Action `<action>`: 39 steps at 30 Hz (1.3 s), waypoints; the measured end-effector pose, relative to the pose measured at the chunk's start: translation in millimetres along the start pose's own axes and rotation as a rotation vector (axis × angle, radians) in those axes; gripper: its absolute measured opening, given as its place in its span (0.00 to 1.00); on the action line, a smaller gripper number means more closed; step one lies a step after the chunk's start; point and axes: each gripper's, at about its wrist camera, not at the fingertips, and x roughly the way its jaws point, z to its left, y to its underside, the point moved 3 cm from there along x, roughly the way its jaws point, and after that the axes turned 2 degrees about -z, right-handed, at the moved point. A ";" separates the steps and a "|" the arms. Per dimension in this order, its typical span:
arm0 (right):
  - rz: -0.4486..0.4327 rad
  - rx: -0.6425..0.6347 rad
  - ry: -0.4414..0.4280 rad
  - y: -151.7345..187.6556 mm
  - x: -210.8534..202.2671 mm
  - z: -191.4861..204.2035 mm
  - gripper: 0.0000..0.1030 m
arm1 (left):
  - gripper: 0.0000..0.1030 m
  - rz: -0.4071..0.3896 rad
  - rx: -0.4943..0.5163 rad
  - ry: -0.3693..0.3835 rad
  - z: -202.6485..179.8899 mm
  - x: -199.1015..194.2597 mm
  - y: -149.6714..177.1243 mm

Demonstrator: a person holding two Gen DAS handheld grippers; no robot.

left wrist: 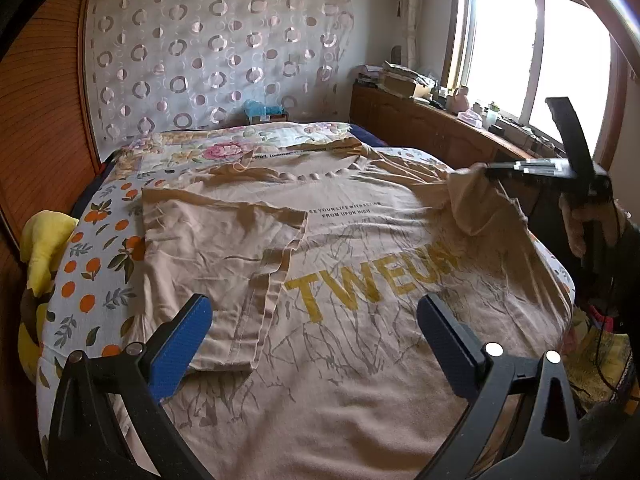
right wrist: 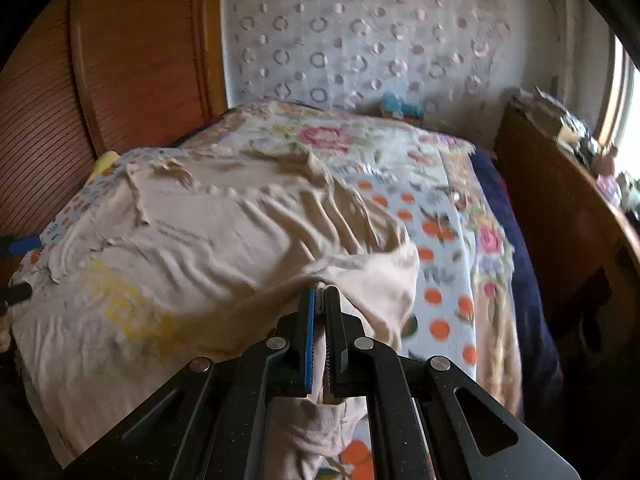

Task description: Fold small clothes

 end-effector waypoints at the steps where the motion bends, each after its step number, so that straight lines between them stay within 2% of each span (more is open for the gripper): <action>1: -0.004 -0.013 0.016 -4.3 -0.6 3.3 0.04 | 0.99 0.001 0.002 -0.001 0.1 0.3 0.6; 6: -0.009 0.008 0.043 -10.1 6.0 -1.5 0.04 | 0.99 0.005 0.002 -0.005 1.4 -0.1 2.7; 11: -0.017 0.012 0.001 -11.1 13.7 4.6 0.01 | 0.99 0.007 -0.010 -0.008 3.8 0.4 3.9; 16: 0.006 -0.030 0.008 -3.8 18.4 14.3 0.02 | 0.99 0.006 -0.008 -0.005 4.5 0.0 4.2; 17: 0.019 -0.038 0.028 -1.2 22.5 12.4 0.04 | 0.99 0.005 -0.007 -0.005 4.7 0.3 4.4; 18: 0.035 -0.042 0.048 3.4 27.6 10.4 0.13 | 0.99 0.004 -0.005 -0.004 4.9 0.6 4.5; 19: 0.047 -0.037 0.055 5.3 31.5 7.9 0.28 | 0.99 0.004 -0.007 -0.004 4.9 0.5 4.4; 21: 0.077 -0.011 0.049 9.7 42.8 2.8 0.41 | 0.99 0.005 -0.008 -0.002 4.7 0.7 4.8; 25: 0.143 0.012 0.053 16.0 62.7 -2.3 0.41 | 0.99 0.009 -0.006 -0.004 3.2 0.0 5.5; 26: 0.149 0.017 0.043 16.7 65.5 -3.3 0.41 | 0.99 0.010 -0.006 -0.004 2.2 0.0 5.6; 28: 0.145 0.004 0.013 11.8 68.0 -1.5 0.02 | 0.99 0.011 -0.007 -0.004 2.0 0.2 5.8; 34: 0.058 -0.010 -0.037 -26.4 55.0 12.8 0.02 | 1.00 0.015 -0.010 -0.004 1.5 1.6 7.2; 39: 0.026 0.059 -0.127 -51.9 61.1 27.2 0.02 | 1.00 0.016 -0.008 -0.001 1.3 2.7 8.5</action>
